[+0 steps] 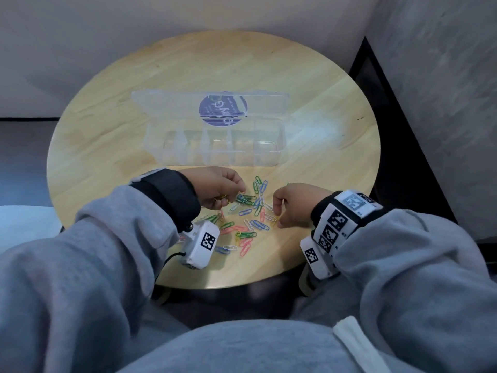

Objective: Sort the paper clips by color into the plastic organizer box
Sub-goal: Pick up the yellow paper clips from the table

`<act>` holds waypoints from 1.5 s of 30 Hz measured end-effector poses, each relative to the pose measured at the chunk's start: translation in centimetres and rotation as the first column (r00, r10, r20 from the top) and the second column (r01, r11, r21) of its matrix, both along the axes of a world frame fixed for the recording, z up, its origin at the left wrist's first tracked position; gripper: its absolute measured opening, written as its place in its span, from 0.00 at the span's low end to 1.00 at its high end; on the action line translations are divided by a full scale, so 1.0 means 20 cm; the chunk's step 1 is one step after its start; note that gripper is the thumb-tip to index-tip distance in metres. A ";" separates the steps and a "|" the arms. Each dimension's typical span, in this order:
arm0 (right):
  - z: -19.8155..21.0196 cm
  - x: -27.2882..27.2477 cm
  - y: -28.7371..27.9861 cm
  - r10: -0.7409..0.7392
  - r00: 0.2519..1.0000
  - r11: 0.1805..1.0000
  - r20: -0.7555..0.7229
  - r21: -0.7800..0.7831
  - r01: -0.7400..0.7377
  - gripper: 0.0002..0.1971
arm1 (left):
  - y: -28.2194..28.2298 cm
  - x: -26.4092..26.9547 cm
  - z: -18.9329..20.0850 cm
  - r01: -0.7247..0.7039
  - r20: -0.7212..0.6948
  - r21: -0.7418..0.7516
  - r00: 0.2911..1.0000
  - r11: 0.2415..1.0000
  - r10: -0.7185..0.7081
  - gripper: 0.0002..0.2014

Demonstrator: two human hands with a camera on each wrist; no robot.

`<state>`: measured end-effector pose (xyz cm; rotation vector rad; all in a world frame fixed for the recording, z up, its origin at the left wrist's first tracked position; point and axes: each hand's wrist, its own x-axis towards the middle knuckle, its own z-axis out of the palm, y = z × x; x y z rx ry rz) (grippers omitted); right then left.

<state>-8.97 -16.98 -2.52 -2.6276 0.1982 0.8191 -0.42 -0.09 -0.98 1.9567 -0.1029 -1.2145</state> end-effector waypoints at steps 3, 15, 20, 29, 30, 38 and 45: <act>0.00 0.00 0.02 0.083 0.997 0.996 -0.001 -0.045 -0.083 0.05 | 0.01 -0.01 0.00 0.015 -0.018 0.064 1.000 0.998 -0.014 0.13; 0.04 0.04 -0.07 -0.167 0.977 0.889 -0.135 0.409 0.208 0.13 | 0.05 0.02 0.01 0.005 0.049 0.167 0.999 0.986 -0.014 0.12; 0.02 0.06 -0.04 -0.240 0.953 0.727 -0.186 0.616 0.303 0.14 | 0.10 0.03 0.00 0.239 0.195 0.268 0.935 0.933 -0.295 0.09; 0.01 0.10 0.05 -0.174 0.931 0.694 -0.322 0.630 0.348 0.16 | 0.08 -0.02 -0.02 0.451 0.241 0.580 0.701 0.679 -0.671 0.11; 0.01 0.10 0.07 -0.180 0.932 0.703 -0.315 0.621 0.346 0.16 | 0.07 -0.02 -0.02 0.451 0.248 0.590 0.688 0.670 -0.682 0.11; 0.08 0.10 0.20 0.288 0.955 0.914 -0.067 0.317 -0.253 0.08 | 0.07 0.00 -0.06 0.466 0.278 0.589 0.650 0.660 -0.707 0.08; 0.03 0.09 0.33 0.490 0.870 0.870 -0.059 0.089 -0.485 0.12 | 0.12 0.01 -0.11 0.467 0.309 0.562 0.647 0.683 -0.697 0.08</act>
